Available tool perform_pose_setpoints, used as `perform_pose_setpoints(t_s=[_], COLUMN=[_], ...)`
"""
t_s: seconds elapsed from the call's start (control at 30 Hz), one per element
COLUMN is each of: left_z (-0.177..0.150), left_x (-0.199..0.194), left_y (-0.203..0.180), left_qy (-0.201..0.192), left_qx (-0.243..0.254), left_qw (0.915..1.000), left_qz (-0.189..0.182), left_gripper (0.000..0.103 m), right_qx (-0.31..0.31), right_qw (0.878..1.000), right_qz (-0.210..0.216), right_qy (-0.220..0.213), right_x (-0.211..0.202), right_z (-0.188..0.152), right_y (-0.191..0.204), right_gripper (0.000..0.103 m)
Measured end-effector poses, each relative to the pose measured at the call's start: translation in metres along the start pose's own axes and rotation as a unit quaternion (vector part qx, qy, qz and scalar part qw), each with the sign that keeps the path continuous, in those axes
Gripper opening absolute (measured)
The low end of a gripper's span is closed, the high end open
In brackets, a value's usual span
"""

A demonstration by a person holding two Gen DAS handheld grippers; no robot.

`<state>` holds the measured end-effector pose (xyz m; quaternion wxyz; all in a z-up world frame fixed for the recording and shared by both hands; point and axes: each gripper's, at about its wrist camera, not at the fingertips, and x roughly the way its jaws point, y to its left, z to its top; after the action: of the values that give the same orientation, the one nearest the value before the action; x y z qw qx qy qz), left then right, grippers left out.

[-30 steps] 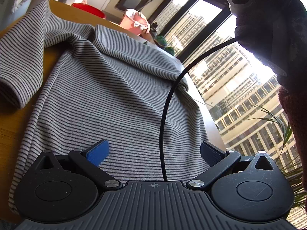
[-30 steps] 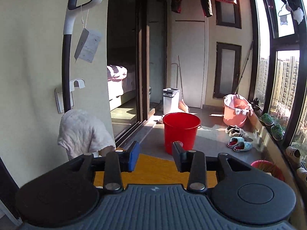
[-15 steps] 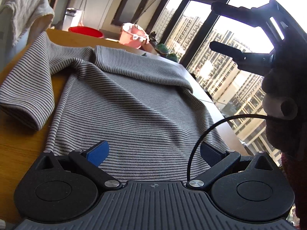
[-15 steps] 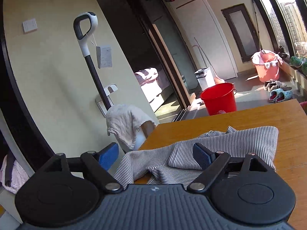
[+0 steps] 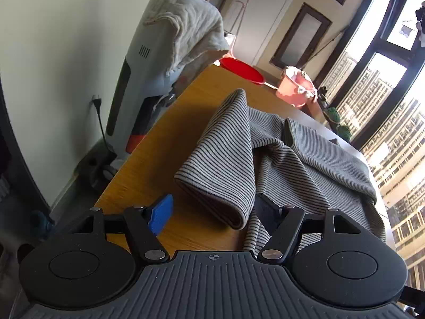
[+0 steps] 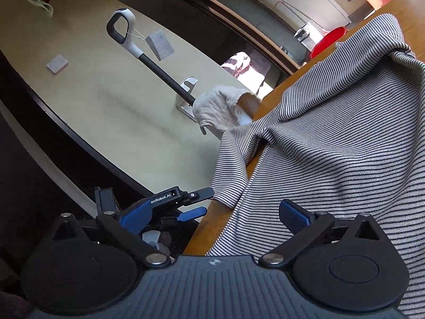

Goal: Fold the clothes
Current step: 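Grasp the other sleeve with the left gripper and lift it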

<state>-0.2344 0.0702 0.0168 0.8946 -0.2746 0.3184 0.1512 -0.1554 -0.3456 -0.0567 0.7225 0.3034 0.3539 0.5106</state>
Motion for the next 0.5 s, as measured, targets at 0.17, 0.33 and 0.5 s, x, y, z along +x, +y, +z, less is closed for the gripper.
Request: perform_pose_setpoints(t_s=[0.17, 0.33, 0.5], left_z=[-0.007, -0.004, 0.011], left_x=[0.012, 0.024, 0.029], left_y=[-0.002, -0.006, -0.011], left_qy=[-0.005, 0.0, 0.004], left_qx=[-0.027, -0.039, -0.041], left_qw=[0.9996, 0.9989, 0.9988], left_qz=[0.009, 0.024, 0.027], left_gripper=[0.076, 0.058, 0.006], right_qx=[-0.043, -0.05, -0.04], right_qw=[0.999, 0.998, 0.999], right_qz=[-0.032, -0.032, -0.026], right_qy=[-0.002, -0.005, -0.004], right_x=[-0.001, 0.004, 0.001], right_z=[-0.01, -0.009, -0.011], right_y=[0.02, 0.026, 0.022], right_gripper=[0.102, 0.102, 0.102])
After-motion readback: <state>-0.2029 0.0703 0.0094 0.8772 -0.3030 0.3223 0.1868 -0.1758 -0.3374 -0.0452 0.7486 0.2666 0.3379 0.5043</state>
